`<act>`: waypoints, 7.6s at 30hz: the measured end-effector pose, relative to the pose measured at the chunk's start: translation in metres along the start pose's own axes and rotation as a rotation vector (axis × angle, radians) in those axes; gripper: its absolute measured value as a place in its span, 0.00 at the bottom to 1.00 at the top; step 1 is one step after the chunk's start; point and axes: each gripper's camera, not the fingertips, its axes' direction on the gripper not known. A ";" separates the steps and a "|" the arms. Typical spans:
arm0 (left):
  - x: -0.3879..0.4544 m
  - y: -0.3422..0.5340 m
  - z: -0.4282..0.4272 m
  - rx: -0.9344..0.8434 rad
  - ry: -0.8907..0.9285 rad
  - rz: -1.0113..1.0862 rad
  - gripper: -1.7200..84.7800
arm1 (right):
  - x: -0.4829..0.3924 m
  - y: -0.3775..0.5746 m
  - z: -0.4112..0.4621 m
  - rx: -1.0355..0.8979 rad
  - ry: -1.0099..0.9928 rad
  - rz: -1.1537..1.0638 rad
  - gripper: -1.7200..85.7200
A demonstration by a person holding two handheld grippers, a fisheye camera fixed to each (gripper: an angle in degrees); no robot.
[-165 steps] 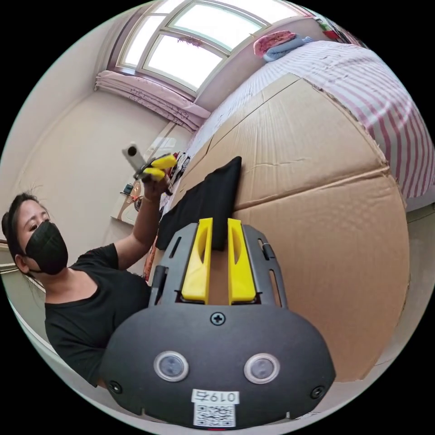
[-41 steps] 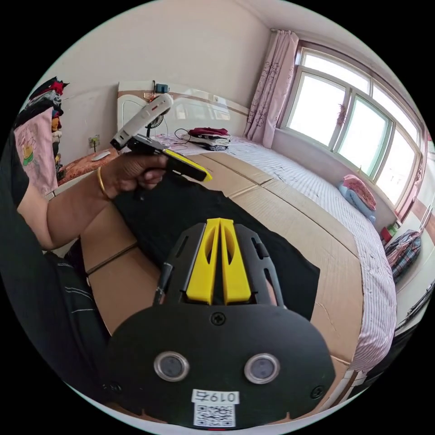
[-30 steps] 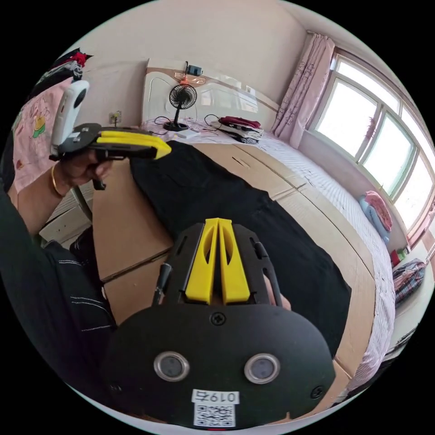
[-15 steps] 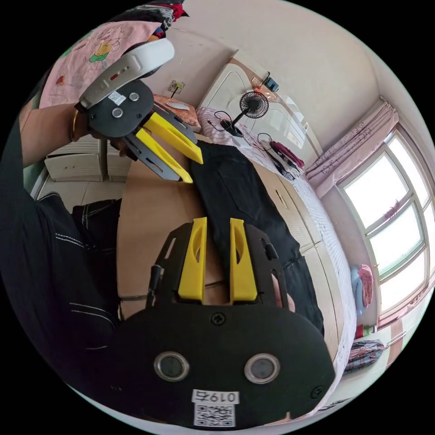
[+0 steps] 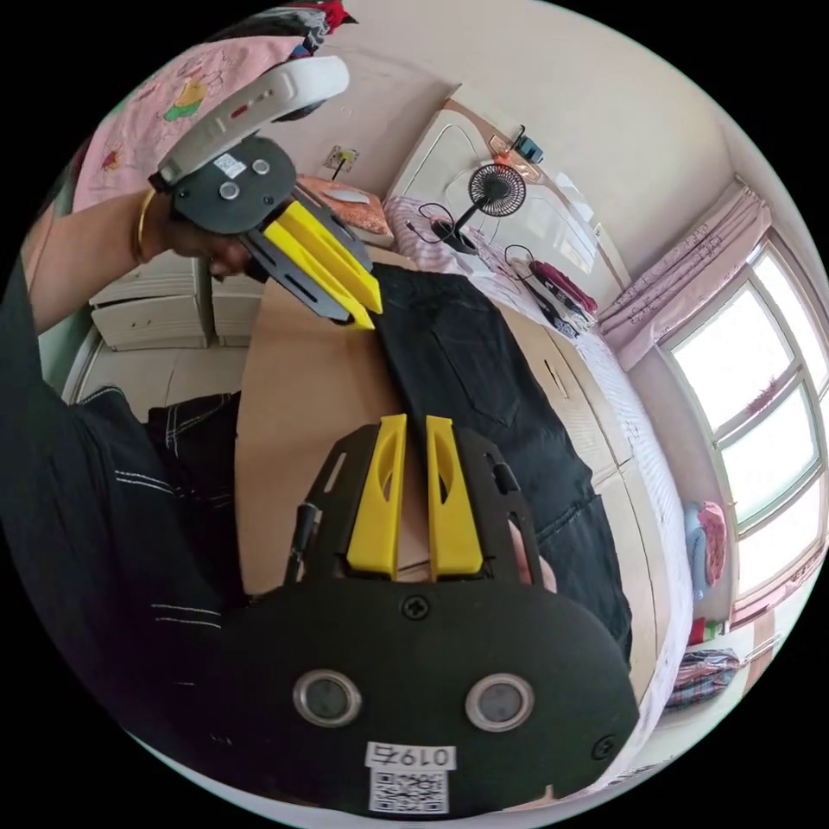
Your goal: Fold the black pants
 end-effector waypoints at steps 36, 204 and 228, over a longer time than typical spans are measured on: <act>-0.366 0.084 0.069 0.147 0.499 -0.946 0.04 | -0.212 0.158 0.090 0.043 0.094 -0.042 0.20; 0.149 -0.644 0.399 0.302 0.955 0.381 0.15 | 1.342 -0.392 0.011 0.116 -0.461 1.287 0.22; 0.291 -0.754 0.493 -0.058 1.352 1.019 0.11 | 1.292 -0.484 -0.121 0.427 -0.356 0.730 0.02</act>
